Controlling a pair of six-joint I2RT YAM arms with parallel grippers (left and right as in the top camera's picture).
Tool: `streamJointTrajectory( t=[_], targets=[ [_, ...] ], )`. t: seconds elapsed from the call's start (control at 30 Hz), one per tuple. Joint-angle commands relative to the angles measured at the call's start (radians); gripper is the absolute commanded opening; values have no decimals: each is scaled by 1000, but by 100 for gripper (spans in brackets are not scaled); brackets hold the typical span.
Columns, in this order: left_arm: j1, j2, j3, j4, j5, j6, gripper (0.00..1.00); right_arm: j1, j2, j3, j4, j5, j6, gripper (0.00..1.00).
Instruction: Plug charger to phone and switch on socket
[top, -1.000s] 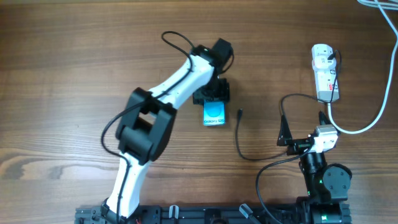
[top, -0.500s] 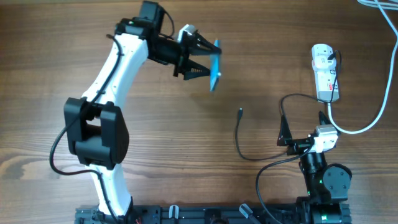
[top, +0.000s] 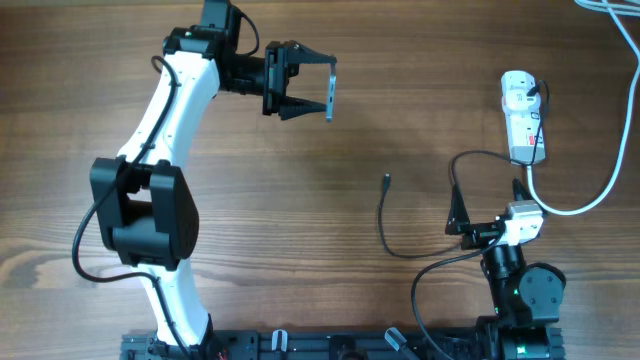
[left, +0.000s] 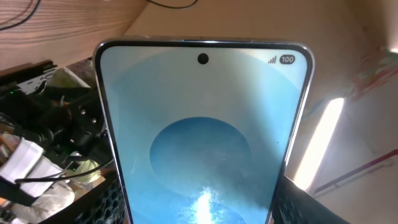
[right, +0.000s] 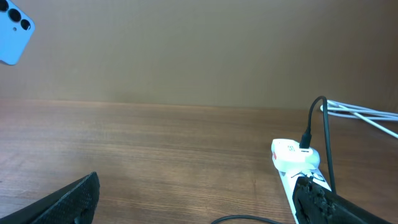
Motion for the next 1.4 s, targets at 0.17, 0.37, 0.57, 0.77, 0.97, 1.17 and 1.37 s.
streamJointTrajectory(
  t=[0.17, 0.37, 0.57, 0.77, 0.97, 1.17, 1.37],
  targets=[
    [64, -25, 2, 22, 56, 11, 59, 5, -5, -2, 3, 13, 8, 100],
    [64, -25, 2, 23, 56, 27, 59, 5, -5, -2, 3, 13, 7, 100],
    [64, -25, 2, 22, 56, 26, 59, 5, -5, -2, 3, 13, 8, 100],
    [64, -25, 2, 22, 56, 26, 59, 5, -5, -2, 3, 13, 7, 100],
    [64, -25, 2, 22, 56, 26, 59, 5, -5, -2, 3, 13, 7, 100],
    [64, -25, 2, 22, 56, 26, 59, 5, -5, -2, 3, 13, 8, 100],
    [64, -25, 2, 22, 56, 26, 59, 5, -5, -2, 3, 13, 7, 100]
  ],
)
